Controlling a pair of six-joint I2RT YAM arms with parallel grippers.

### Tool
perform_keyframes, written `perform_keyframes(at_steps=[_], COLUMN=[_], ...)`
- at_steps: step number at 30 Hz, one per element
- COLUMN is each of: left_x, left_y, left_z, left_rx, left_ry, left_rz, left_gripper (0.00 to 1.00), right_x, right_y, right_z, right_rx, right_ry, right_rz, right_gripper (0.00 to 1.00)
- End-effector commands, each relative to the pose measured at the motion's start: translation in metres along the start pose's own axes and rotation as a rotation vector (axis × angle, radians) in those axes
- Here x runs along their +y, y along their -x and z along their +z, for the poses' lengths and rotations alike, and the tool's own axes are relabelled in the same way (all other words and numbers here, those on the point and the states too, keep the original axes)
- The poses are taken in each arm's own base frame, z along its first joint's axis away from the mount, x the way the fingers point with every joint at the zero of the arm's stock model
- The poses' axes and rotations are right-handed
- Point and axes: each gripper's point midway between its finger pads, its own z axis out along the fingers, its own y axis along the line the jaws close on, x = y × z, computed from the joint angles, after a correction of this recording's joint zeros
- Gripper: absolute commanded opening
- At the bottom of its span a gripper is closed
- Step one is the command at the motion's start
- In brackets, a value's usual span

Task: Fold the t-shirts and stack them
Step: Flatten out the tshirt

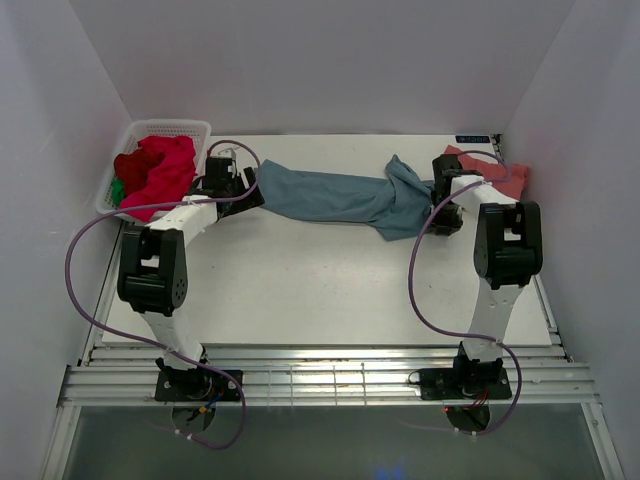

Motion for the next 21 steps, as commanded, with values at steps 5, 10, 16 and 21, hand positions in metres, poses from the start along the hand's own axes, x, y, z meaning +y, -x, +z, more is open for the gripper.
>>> perform_keyframes(at_steps=[5, 10, 16, 21], left_x=[-0.007, -0.005, -0.005, -0.005], left_y=[0.011, 0.007, 0.004, 0.003], left_z=[-0.001, -0.001, 0.001, 0.004], left_rx=[-0.016, -0.01, -0.001, 0.006], left_ry=[-0.017, -0.015, -0.016, -0.018], left_rz=[0.021, 0.02, 0.021, 0.021], left_gripper=[0.9, 0.9, 0.9, 0.9], right_x=[0.014, 0.015, 0.017, 0.017], right_y=[-0.024, -0.011, 0.012, 0.021], right_z=[0.048, 0.042, 0.022, 0.014], right_rx=[0.093, 0.057, -0.005, -0.03], right_ry=[0.061, 0.08, 0.11, 0.129], right_rz=[-0.033, -0.022, 0.005, 0.021], right_gripper=[0.46, 0.48, 0.53, 0.53])
